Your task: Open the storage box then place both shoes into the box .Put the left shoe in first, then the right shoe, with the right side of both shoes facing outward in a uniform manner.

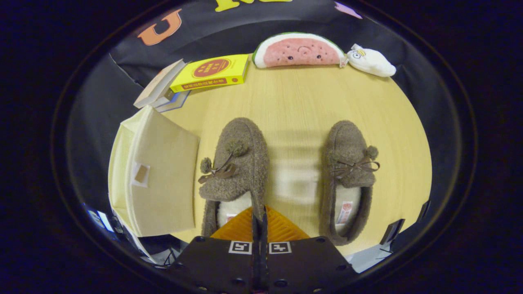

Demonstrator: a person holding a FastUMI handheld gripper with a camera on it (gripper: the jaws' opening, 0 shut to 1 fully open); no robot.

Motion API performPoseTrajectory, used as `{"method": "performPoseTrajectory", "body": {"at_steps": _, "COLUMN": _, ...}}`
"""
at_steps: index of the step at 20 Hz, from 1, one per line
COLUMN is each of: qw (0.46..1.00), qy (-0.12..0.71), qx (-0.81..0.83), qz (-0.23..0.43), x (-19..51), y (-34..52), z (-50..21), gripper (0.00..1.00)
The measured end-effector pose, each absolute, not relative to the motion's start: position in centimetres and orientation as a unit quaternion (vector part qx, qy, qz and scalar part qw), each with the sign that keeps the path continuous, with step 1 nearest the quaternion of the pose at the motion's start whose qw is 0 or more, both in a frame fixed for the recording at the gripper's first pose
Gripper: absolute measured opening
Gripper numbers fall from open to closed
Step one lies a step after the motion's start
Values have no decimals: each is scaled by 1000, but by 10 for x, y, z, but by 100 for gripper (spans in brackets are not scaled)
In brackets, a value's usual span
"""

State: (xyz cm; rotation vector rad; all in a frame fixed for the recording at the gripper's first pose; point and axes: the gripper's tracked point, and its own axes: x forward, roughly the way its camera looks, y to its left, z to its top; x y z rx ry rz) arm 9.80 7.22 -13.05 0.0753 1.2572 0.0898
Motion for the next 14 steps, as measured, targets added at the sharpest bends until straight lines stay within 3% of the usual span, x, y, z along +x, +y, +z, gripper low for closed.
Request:
{"method": "performPoseTrajectory", "body": {"at_steps": 8, "qw": 843, "qy": 531, "qx": 23, "qz": 79, "x": 76, "y": 133, "z": -34, "gripper": 0}}
{"method": "performPoseTrajectory", "body": {"at_steps": 14, "qw": 842, "qy": 521, "qx": 38, "qz": 136, "x": 58, "y": 236, "z": -7, "gripper": 0}}
